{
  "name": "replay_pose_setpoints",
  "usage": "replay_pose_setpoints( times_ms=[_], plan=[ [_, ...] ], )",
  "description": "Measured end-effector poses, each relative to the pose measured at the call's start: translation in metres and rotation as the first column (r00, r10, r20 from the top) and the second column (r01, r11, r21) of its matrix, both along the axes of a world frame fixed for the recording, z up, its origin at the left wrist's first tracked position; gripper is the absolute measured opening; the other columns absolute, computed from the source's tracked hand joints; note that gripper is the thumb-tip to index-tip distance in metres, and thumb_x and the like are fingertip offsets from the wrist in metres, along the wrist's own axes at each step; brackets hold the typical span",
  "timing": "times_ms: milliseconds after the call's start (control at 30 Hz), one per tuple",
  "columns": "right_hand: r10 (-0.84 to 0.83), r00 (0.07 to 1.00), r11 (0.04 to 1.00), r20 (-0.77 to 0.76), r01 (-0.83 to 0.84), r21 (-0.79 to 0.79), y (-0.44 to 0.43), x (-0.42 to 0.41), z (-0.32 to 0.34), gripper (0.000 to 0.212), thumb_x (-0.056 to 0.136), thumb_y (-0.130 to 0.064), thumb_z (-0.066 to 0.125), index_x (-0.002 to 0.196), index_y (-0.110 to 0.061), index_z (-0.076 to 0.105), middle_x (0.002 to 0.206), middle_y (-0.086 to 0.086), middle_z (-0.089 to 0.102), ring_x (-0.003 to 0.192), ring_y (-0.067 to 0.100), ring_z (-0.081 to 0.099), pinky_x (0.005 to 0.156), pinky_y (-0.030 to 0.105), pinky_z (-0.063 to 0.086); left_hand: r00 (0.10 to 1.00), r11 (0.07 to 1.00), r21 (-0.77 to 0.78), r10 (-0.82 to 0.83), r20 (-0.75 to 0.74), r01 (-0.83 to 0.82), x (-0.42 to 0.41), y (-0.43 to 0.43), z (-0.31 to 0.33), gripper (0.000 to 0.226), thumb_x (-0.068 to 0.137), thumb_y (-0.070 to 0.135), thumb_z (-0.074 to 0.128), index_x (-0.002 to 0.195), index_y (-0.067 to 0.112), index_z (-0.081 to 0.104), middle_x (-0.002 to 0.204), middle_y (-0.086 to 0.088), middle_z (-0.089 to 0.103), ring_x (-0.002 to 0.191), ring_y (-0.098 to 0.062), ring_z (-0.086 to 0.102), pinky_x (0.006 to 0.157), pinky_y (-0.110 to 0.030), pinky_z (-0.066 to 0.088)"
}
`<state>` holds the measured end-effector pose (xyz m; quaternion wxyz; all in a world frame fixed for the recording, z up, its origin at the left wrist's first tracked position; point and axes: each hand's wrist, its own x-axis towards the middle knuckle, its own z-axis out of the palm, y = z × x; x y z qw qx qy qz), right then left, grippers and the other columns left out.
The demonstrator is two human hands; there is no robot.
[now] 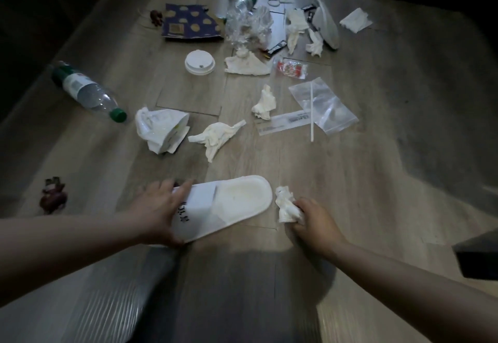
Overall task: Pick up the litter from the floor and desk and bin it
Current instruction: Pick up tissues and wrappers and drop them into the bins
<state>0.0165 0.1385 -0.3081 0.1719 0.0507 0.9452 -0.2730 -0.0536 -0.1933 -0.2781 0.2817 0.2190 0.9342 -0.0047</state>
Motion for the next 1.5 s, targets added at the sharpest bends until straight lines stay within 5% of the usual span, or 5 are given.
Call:
replay_pose_setpoints(
  times_ms=[133, 767, 1100, 1300, 1500],
  plan=[
    [-0.03, 0.999, 0.999, -0.04, 0.028, -0.041, -0.007, -0.026, 0.01, 0.021, 0.077, -0.018, 0.072, 0.074, -0.028, 0.055, 0.073, -0.014, 0.056, 0.067, 0.001, 0.052, 0.054, 0.015, 0.031, 1.0, 0.995, 0.101, -0.016, -0.024, 0.018, 0.001, 0.012, -0.008, 0.137, 0.048, 0.074, 0.072, 0.152, 0.029, -0.005, 0.153, 0.0, 0.013, 0.138, -0.023, 0.021, 0.112, -0.036, 0.023],
    [-0.125, 0.979, 0.987, -0.161, 0.106, -0.125, -0.071, -0.135, 0.033, 0.018, 0.081, -0.02, 0.072, 0.088, -0.004, 0.068, 0.084, 0.01, 0.068, 0.078, 0.022, 0.062, 0.059, 0.029, 0.038, 0.886, 0.842, 0.328, 0.463, -0.029, -0.429, 0.004, -0.062, -0.009, 0.119, 0.039, 0.07, 0.061, 0.146, 0.034, 0.02, 0.127, 0.0, 0.036, 0.119, -0.023, 0.038, 0.095, -0.035, 0.039],
    [-0.18, 0.976, 0.984, -0.122, 0.181, -0.007, -0.072, -0.192, 0.028, 0.117, 0.06, -0.057, 0.083, 0.151, -0.032, 0.014, 0.156, 0.009, 0.009, 0.144, 0.035, 0.009, 0.116, 0.053, 0.021, 0.832, 0.741, 0.482, 0.553, -0.043, -0.467, 0.003, -0.066, -0.01, 0.116, 0.042, 0.071, 0.064, 0.143, 0.039, 0.019, 0.124, 0.005, 0.038, 0.115, -0.015, 0.038, 0.087, -0.031, 0.038],
    [-0.117, 0.993, 0.988, 0.004, 0.116, 0.098, -0.053, -0.23, 0.025, 0.136, 0.05, -0.069, 0.079, 0.149, -0.045, -0.01, 0.159, 0.006, -0.022, 0.146, 0.034, -0.017, 0.116, 0.056, 0.005, 0.822, 0.718, 0.491, 0.57, -0.009, -0.493, 0.001, -0.071, -0.012, 0.118, 0.041, 0.072, 0.063, 0.145, 0.038, 0.019, 0.13, 0.005, 0.037, 0.119, -0.013, 0.037, 0.091, -0.032, 0.038],
    [-0.027, 0.994, 0.995, 0.107, 0.016, 0.101, -0.076, -0.24, 0.01, 0.13, 0.047, -0.082, 0.069, 0.151, -0.043, 0.002, 0.161, 0.012, -0.004, 0.148, 0.035, -0.003, 0.116, 0.059, 0.014, 0.822, 0.739, 0.437, 0.57, 0.0, -0.512, -0.002, -0.084, -0.011, 0.121, 0.041, 0.078, 0.061, 0.146, 0.035, 0.018, 0.135, 0.005, 0.036, 0.115, -0.011, 0.037, 0.09, -0.035, 0.042]
  ],
)
